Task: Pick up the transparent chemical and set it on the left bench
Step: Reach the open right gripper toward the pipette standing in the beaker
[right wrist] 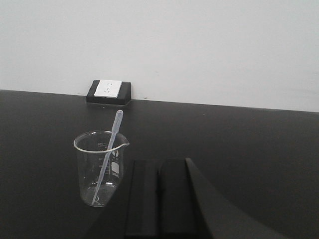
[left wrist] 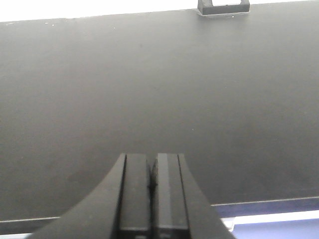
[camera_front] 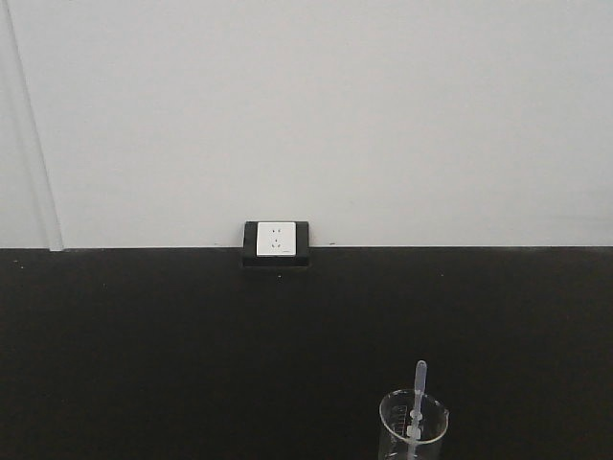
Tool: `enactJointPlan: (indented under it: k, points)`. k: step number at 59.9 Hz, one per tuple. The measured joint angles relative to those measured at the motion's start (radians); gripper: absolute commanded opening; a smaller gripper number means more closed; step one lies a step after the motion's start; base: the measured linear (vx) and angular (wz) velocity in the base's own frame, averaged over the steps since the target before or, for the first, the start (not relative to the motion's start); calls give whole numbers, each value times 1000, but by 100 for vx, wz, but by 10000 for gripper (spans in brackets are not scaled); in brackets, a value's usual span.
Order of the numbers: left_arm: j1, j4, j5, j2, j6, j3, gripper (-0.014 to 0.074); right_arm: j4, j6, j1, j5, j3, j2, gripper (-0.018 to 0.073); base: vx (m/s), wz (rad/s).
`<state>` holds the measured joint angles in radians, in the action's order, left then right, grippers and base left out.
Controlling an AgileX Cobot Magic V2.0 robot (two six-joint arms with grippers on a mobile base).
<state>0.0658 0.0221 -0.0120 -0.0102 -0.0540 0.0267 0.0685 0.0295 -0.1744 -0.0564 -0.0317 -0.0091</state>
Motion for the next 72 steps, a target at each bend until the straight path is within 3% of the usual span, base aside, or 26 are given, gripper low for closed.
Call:
enactJointPlan:
  k: [30, 42, 47, 57, 72]
  points:
    - [0, 0, 0, 0, 0, 0, -3, 0, 0, 0, 9, 0, 0, -7, 0, 0]
    - [0, 0, 0, 0, 0, 0, -3, -53, 38, 0, 237, 4, 0, -7, 0, 0]
    - [0, 0, 0, 0, 0, 0, -3, -109, 48, 0, 251, 45, 7, -7, 0, 0]
    - [0, 0, 0, 0, 0, 0, -3, -137, 9, 0, 182, 260, 194, -7, 0, 0]
    - [0, 0, 0, 0, 0, 0, -3, -133, -29, 0, 137, 564, 675, -7, 0, 0]
